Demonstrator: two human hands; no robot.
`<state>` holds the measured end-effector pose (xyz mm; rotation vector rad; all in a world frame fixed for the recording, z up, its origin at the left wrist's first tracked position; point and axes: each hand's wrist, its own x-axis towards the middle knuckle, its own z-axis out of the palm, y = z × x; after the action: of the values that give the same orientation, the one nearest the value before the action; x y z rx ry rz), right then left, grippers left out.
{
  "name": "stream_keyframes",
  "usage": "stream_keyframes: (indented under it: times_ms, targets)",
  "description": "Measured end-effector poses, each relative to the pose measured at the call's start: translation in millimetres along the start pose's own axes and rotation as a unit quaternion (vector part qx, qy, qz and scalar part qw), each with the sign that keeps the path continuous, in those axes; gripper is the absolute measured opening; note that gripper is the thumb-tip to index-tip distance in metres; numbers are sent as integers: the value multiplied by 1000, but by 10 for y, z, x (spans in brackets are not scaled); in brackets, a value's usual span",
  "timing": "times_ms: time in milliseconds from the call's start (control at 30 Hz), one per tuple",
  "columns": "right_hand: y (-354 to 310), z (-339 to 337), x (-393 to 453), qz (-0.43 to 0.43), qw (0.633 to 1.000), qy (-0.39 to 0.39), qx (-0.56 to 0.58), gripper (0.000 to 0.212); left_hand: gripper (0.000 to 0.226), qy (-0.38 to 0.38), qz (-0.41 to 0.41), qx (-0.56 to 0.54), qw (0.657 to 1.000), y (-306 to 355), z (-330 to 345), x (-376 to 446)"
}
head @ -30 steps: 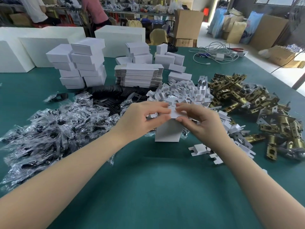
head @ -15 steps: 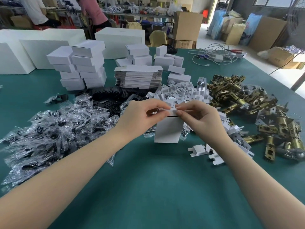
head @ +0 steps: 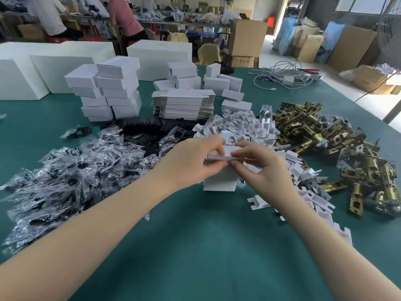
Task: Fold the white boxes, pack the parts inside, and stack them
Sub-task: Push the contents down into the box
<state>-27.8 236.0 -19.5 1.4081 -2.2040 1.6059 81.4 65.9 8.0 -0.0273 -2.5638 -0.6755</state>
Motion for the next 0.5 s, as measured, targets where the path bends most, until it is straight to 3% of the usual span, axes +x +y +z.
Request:
stream_keyframes:
  times_ms: [133,200,267,333,367,433,500]
  targets:
    - [-11,172,-62,73,995,0,65,39,41,-145,-34,114,982,122,-44,255]
    - [20,259,-144,82,996,4,41,42,37,-219,-51,139,965,136,-86,376]
    - [62,303,-249,81,996,35,13,48,30,-238,-87,128,959,99,-200,454]
    - [85,286,-322,61,996,53,-27,48,22,-203,-152,29,967,-26,-420,503]
    - [97,272,-344,50,996,55,-44,45,17,-167,-200,-77,962,-103,-581,503]
    - [96,255,-368,25,995,66,-77,42,18,-35,-269,-330,904,-268,-968,527]
    - [73,287,-364,-13,989,85,-117,44,27,137,-289,-469,824,-492,-1383,596]
